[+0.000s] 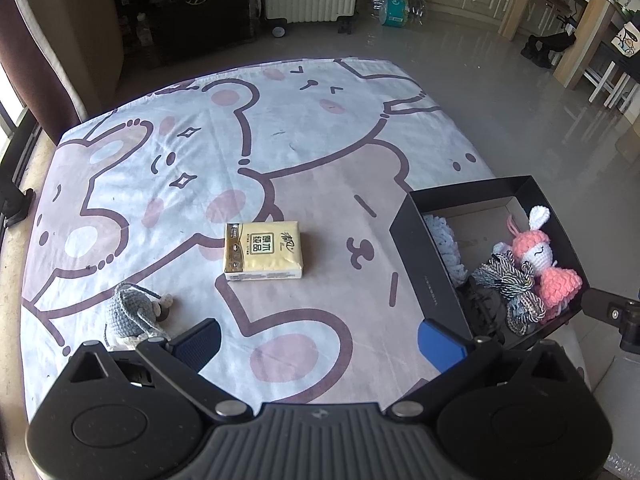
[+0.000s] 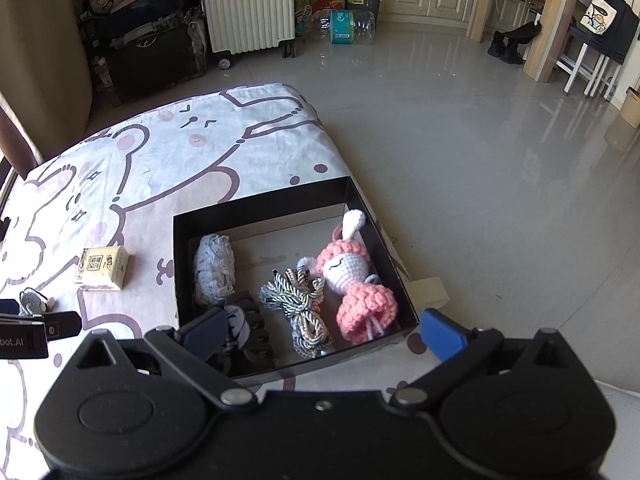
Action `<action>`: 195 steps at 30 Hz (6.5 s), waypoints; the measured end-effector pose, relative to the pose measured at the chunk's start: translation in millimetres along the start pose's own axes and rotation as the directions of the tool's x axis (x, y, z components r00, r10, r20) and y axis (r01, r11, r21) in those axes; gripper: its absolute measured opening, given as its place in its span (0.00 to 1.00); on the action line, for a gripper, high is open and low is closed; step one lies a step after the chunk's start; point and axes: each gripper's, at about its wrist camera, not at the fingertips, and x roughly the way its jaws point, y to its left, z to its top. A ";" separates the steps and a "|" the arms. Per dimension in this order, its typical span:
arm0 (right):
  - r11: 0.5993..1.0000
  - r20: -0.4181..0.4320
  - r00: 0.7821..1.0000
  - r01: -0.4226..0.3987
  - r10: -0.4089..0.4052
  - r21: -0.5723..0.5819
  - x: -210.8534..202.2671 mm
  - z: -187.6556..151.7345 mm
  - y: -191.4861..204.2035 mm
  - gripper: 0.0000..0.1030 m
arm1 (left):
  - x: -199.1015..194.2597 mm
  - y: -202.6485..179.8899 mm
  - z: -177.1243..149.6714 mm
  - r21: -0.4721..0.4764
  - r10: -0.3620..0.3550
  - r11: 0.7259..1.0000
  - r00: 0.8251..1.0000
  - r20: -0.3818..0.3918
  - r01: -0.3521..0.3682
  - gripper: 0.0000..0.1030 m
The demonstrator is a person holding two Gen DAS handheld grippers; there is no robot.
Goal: Organize objects
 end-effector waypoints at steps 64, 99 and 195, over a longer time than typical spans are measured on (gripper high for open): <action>0.958 -0.036 0.978 -0.210 0.207 -0.194 25.5 12.6 180.8 1.00 | -12.2 161.8 -30.4 -0.283 0.141 0.950 0.990 0.017 -0.131 0.99; 0.973 -0.209 0.950 -0.228 0.233 0.046 148.6 39.8 242.0 1.00 | 58.5 170.8 -17.1 -0.214 0.096 0.972 0.995 -0.032 -0.100 0.77; 0.891 -0.045 0.931 -0.359 0.361 -0.277 11.5 61.2 159.3 0.71 | -44.3 101.9 9.5 -0.335 0.047 0.942 0.992 0.118 -0.005 0.44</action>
